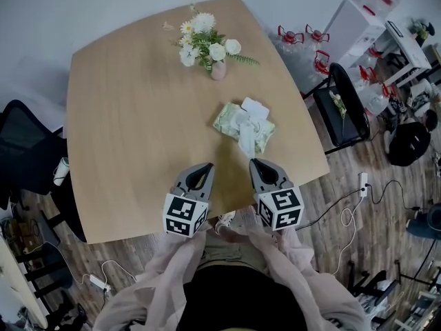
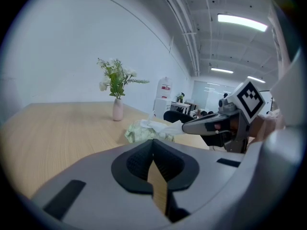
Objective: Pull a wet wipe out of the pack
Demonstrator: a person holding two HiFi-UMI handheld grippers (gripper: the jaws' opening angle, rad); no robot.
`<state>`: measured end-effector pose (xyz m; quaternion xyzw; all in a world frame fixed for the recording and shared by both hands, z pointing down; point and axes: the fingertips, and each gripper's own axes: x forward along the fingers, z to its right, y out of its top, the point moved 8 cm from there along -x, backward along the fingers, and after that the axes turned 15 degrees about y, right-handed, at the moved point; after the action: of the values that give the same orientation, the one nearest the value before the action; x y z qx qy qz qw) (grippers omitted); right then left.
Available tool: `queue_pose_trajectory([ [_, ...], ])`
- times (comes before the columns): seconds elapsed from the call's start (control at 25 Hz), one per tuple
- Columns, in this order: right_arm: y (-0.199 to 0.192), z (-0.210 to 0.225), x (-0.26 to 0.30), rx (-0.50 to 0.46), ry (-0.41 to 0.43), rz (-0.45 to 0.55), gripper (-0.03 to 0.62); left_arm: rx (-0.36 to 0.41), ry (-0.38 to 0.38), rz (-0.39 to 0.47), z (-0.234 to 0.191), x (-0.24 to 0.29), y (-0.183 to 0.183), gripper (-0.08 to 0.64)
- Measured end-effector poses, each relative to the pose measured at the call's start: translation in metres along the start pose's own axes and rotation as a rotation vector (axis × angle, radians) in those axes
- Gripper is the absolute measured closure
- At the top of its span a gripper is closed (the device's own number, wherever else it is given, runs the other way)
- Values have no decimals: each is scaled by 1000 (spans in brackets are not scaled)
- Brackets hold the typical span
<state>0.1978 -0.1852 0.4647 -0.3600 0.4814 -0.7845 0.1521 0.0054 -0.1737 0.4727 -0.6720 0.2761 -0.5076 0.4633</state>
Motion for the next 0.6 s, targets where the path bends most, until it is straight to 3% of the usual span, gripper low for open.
queue_pose_trajectory([
  [0.6, 2, -18, -10, 45, -44, 63, 578, 27, -16, 20, -18, -19, 0, 549],
])
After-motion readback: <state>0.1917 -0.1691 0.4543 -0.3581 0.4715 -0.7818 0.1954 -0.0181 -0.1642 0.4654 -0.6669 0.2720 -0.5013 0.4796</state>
